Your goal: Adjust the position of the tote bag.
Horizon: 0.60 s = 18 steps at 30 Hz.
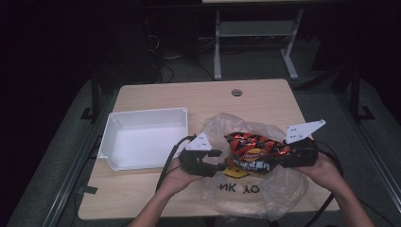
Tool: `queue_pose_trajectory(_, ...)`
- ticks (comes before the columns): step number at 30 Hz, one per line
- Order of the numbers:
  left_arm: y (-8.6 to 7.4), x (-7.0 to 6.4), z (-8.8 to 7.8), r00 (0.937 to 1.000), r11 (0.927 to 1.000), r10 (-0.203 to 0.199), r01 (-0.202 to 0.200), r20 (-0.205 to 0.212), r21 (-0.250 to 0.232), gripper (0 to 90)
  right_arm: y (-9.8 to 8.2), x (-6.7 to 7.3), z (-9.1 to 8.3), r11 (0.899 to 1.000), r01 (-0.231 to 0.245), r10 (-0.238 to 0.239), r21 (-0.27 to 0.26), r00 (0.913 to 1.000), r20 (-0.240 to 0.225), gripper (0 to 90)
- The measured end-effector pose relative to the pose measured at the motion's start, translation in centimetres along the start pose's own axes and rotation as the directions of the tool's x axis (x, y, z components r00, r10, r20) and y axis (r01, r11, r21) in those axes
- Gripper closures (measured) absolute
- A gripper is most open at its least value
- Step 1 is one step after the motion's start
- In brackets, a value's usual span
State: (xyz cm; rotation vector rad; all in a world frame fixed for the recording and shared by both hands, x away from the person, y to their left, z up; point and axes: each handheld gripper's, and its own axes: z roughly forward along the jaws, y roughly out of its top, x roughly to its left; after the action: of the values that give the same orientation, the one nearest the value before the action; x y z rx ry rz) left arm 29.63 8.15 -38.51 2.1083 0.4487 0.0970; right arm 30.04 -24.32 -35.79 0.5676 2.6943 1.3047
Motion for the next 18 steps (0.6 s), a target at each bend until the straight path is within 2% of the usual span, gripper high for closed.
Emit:
queue_pose_trajectory(6, -0.1, -0.1, 0.2, 1.0, 1.0, 0.003, -0.003, -0.008, 0.008, 50.1, 0.3, -0.4, -0.6, 1.0, -0.011, 0.011, -0.025, 0.9997, -0.021, 69.4)
queue_pose_trajectory(8, -0.1, -0.2, 0.3, 1.0, 1.0, 0.003, -0.003, -0.006, 0.008, 53.1, 0.4, -0.4, -0.8, 0.999, -0.019, 0.018, -0.035, 0.9993, -0.033, 69.4)
queue_pose_trajectory(9, -0.1, -0.2, 0.5, 0.9999, 0.9999, 0.014, -0.014, -0.006, 0.009, 59.1, 0.6, -0.5, -1.0, 0.999, -0.021, 0.02, -0.035, 0.999, -0.041, 69.4)
queue_pose_trajectory(13, -0.2, -0.4, 0.8, 0.9998, 0.9998, 0.014, -0.014, -0.014, 0.017, 67.1, 1.0, -0.5, -1.2, 0.999, -0.018, 0.016, -0.037, 0.9986, -0.049, 69.5)
queue_pose_trajectory(18, -0.1, -0.4, 1.3, 0.9999, 0.9998, 0.007, -0.007, -0.014, 0.019, 67.0, 1.3, -0.6, -1.5, 0.999, -0.018, 0.016, -0.034, 0.9982, -0.057, 69.6)
